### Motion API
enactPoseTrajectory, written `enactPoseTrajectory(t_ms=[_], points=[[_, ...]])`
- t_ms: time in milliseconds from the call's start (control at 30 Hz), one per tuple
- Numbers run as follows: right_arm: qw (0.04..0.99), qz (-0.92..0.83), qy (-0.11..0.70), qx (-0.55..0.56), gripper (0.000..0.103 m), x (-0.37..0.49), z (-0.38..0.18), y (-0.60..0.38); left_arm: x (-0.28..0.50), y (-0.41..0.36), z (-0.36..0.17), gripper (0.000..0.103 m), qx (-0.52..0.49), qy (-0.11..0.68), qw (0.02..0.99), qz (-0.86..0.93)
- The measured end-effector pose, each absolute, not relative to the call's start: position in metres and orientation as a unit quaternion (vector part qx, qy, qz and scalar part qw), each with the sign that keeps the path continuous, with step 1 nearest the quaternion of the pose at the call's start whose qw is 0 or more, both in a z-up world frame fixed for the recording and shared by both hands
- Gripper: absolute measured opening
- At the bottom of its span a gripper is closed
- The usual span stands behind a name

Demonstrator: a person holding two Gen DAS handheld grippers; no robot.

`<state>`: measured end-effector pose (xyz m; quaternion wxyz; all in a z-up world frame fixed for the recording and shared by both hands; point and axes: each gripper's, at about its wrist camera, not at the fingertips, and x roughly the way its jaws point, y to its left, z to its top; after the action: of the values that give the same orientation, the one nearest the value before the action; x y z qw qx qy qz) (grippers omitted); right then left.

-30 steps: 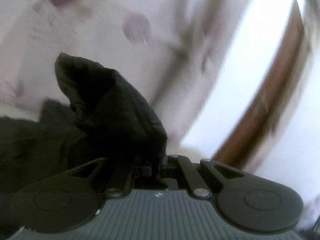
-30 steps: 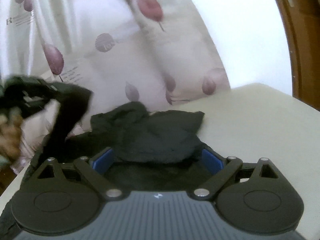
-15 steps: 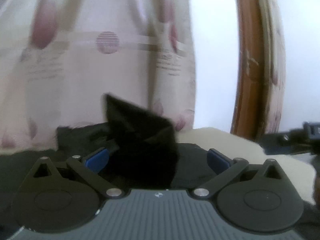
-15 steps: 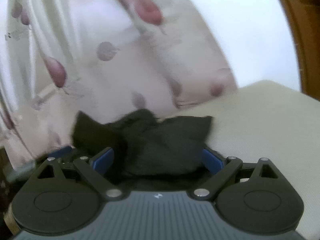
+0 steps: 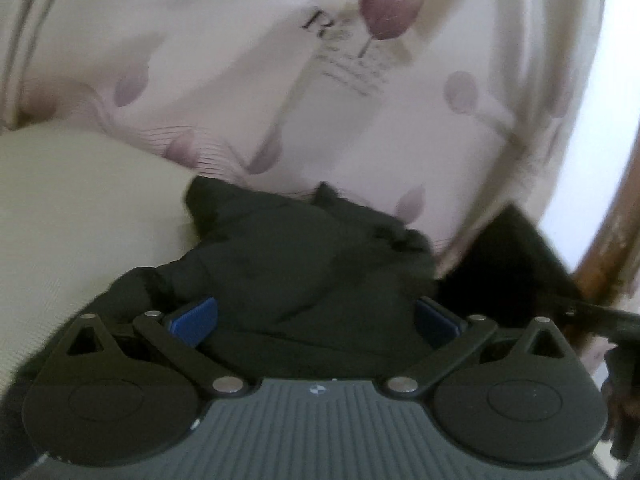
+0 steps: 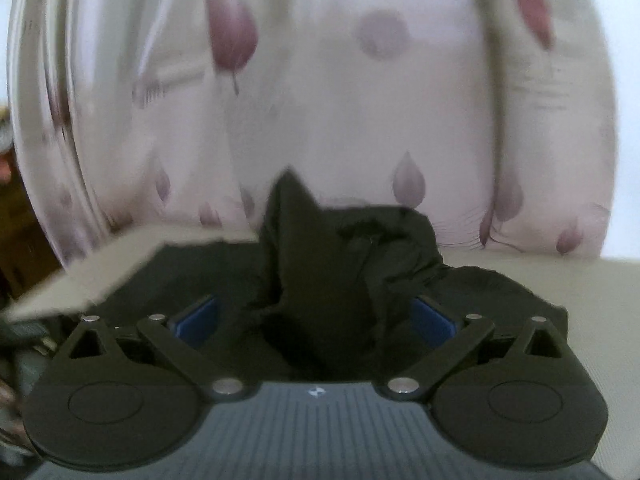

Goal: Fold large clothes

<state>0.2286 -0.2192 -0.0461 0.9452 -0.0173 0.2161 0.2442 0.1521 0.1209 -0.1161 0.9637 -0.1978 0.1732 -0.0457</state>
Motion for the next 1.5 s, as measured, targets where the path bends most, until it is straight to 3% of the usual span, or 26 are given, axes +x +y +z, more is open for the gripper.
enactPoseTrajectory(t_ms=[33, 67, 100, 233, 400, 433, 500, 533, 567, 633, 667, 700, 733, 833, 1000, 1200, 1500], points=[[0.948, 0.235, 0.213, -0.039, 0.067, 0.235, -0.053, -0.214, 0.152, 0.124, -0.119, 0.103, -0.194, 0.172, 0.965, -0.036], [0.948, 0.225, 0.221, -0.038, 0.018, 0.245, -0.058, -0.215, 0.151, 0.128, -0.121, 0.103, -0.197, 0.173, 0.965, -0.029], [0.948, 0.208, 0.24, -0.005, 0.015, 0.257, -0.062, -0.223, 0.151, 0.131, -0.124, 0.103, -0.206, 0.176, 0.963, -0.017], [0.924, 0.151, 0.267, 0.227, 0.015, 0.279, -0.091, -0.295, 0.149, 0.156, -0.138, 0.103, -0.272, 0.195, 0.942, 0.011], [0.867, 0.197, 0.294, 0.35, 0.018, 0.288, -0.136, -0.334, 0.141, 0.154, -0.133, 0.102, -0.265, 0.172, 0.949, 0.002], [0.854, 0.205, 0.294, 0.377, 0.023, 0.288, -0.14, -0.34, 0.133, 0.153, -0.126, 0.102, -0.259, 0.15, 0.954, -0.011], [0.842, 0.22, 0.288, 0.399, 0.049, 0.29, -0.14, -0.345, 0.119, 0.15, -0.113, 0.102, -0.249, 0.111, 0.962, -0.027], [0.842, 0.224, 0.287, 0.398, 0.078, 0.29, -0.136, -0.346, 0.113, 0.148, -0.102, 0.103, -0.243, 0.091, 0.965, -0.029], [0.843, 0.225, 0.282, 0.399, 0.09, 0.29, -0.132, -0.346, 0.113, 0.145, -0.092, 0.103, -0.242, 0.077, 0.967, -0.033], [0.852, 0.225, 0.267, 0.39, 0.086, 0.292, -0.122, -0.346, 0.119, 0.141, -0.078, 0.103, -0.237, 0.068, 0.968, -0.053], [0.858, 0.221, 0.273, 0.375, 0.053, 0.295, -0.117, -0.342, 0.127, 0.137, -0.074, 0.103, -0.234, 0.072, 0.968, -0.057], [0.865, 0.209, 0.291, 0.351, 0.029, 0.302, -0.113, -0.336, 0.137, 0.134, -0.072, 0.103, -0.233, 0.081, 0.967, -0.055], [0.865, 0.198, 0.317, 0.334, 0.012, 0.313, -0.112, -0.328, 0.148, 0.132, -0.073, 0.102, -0.236, 0.091, 0.966, -0.055], [0.864, 0.215, 0.325, 0.319, 0.01, 0.328, -0.104, -0.304, 0.164, 0.13, -0.083, 0.101, -0.249, 0.094, 0.963, -0.048], [0.882, 0.327, 0.167, 0.295, 0.009, 0.307, -0.056, -0.294, 0.18, 0.132, -0.095, 0.102, -0.241, 0.077, 0.967, -0.013], [0.899, 0.212, 0.291, 0.25, 0.01, 0.339, -0.135, -0.319, 0.208, 0.141, -0.122, 0.102, -0.221, 0.135, 0.966, 0.021], [0.881, 0.213, 0.33, 0.264, 0.009, 0.357, -0.168, -0.312, 0.233, 0.16, -0.141, 0.103, -0.247, 0.219, 0.939, 0.097]])
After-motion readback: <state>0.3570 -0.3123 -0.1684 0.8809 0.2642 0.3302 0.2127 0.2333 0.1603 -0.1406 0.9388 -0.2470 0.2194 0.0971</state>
